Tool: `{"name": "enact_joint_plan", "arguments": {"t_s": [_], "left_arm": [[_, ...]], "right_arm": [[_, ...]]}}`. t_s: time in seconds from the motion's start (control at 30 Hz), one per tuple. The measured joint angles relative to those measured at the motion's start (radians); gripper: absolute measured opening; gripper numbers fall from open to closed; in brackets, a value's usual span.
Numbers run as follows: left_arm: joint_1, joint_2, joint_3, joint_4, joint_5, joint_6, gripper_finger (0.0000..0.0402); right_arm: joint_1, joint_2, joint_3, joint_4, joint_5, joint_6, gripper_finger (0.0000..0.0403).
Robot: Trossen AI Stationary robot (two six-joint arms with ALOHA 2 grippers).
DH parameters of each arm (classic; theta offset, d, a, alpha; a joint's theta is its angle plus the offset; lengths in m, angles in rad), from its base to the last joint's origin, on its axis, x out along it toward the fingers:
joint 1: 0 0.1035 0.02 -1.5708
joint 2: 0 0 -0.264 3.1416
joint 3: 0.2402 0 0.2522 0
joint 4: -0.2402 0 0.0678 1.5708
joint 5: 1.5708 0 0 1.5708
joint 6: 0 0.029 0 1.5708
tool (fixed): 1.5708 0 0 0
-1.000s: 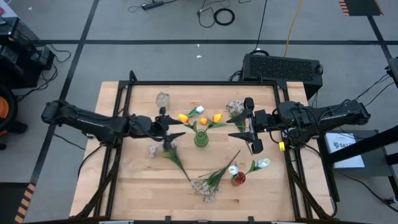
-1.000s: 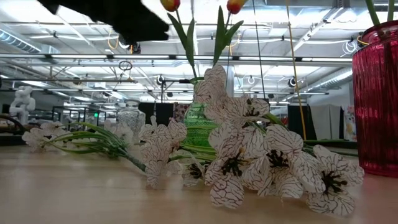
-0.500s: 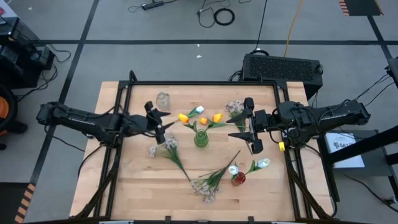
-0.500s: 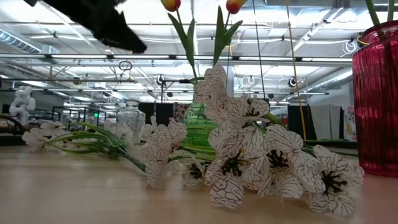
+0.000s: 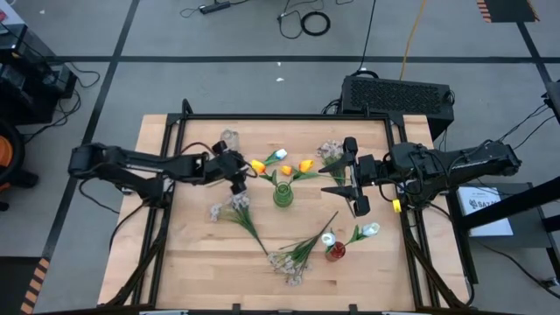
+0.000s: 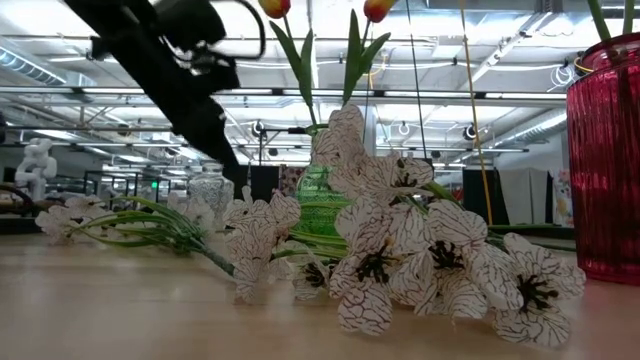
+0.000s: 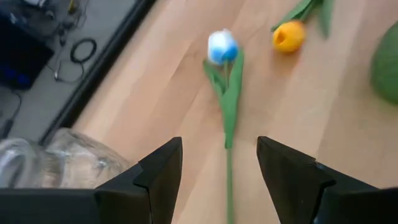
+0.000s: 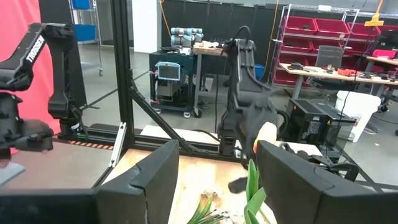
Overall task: Sort flowers into vase by color
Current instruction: Put the white tulip into the red vase
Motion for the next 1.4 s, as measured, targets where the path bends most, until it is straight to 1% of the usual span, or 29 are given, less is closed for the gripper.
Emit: {"name": "enact_joint_plan", "arguments": {"t_s": [0.33, 0.5, 0.6, 0.83, 1.0, 1.13, 1.4], "left_arm": [[0.076, 0.162, 0.0, 0.131, 0.091, 0.027, 0.0215], [0.104, 0.228, 0.0, 0.15, 0.126, 0.044, 0.0215], [0.118, 0.263, 0.0, 0.151, 0.13, 0.046, 0.0215], [0.144, 0.335, 0.001, 0.205, 0.195, 0.048, 0.0215], [0.151, 0.363, 0.008, 0.211, 0.206, 0.047, 0.0211], [0.16, 0.367, 0.009, 0.216, 0.225, 0.047, 0.0185], [0.162, 0.369, 0.009, 0.227, 0.229, 0.073, 0.0101]], "right_arm": [[0.0, 0.0, 0.0, -0.001, 0.0, -0.004, 0.0208], [0.0, 0.0, 0.0, -0.003, 0.0, -0.004, 0.0208], [0.0, 0.0, 0.0, -0.007, 0.0, -0.004, 0.0208], [0.0, 0.0, 0.0, -0.007, 0.0, -0.004, 0.0208], [0.0, 0.0, 0.0, -0.007, 0.0, -0.004, 0.0208], [0.0, 0.0, 0.0, -0.007, 0.0, -0.004, 0.0208], [0.0, 0.0, 0.0, -0.007, 0.0, -0.004, 0.0208]]}}
